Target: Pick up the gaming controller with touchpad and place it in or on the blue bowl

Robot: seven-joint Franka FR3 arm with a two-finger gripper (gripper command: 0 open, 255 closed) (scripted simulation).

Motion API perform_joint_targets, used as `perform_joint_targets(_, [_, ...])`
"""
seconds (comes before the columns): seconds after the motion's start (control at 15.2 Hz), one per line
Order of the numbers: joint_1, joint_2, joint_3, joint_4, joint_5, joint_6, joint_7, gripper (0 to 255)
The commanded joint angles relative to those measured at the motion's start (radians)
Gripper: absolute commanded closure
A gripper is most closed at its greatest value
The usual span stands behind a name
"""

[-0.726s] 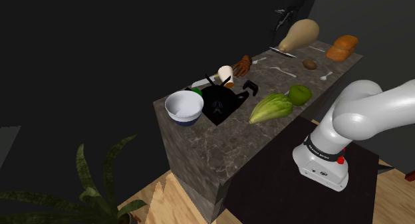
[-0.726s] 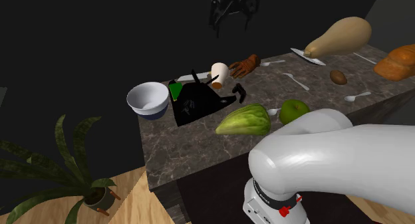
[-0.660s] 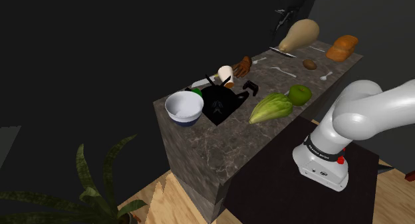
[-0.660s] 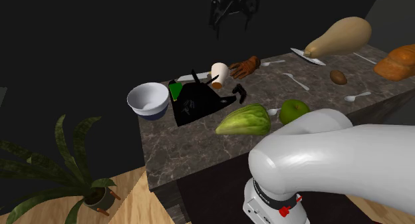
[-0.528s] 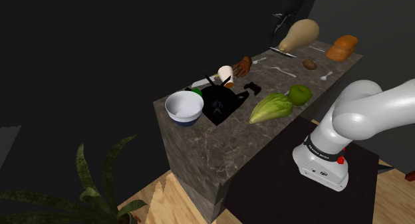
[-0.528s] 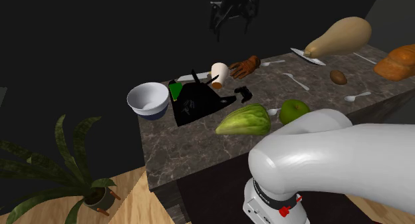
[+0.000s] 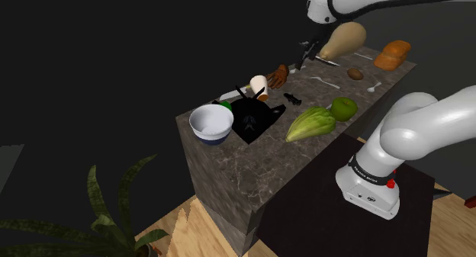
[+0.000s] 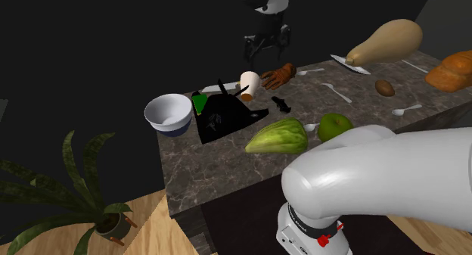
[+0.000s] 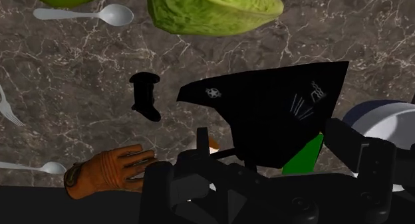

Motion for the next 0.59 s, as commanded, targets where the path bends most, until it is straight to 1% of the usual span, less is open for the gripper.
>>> perform_joint_targets(0.0, [-0.014,0.048,-0.022,-0.025,-0.02,0.072,-0.011,0])
perform_joint_targets(0.26, [-0.037,0.154,-0.054,-0.061,-0.054,0.207,-0.018,0])
perform_joint_targets(0.53, [-0.06,0.282,-0.087,-0.076,-0.085,0.343,-0.023,0])
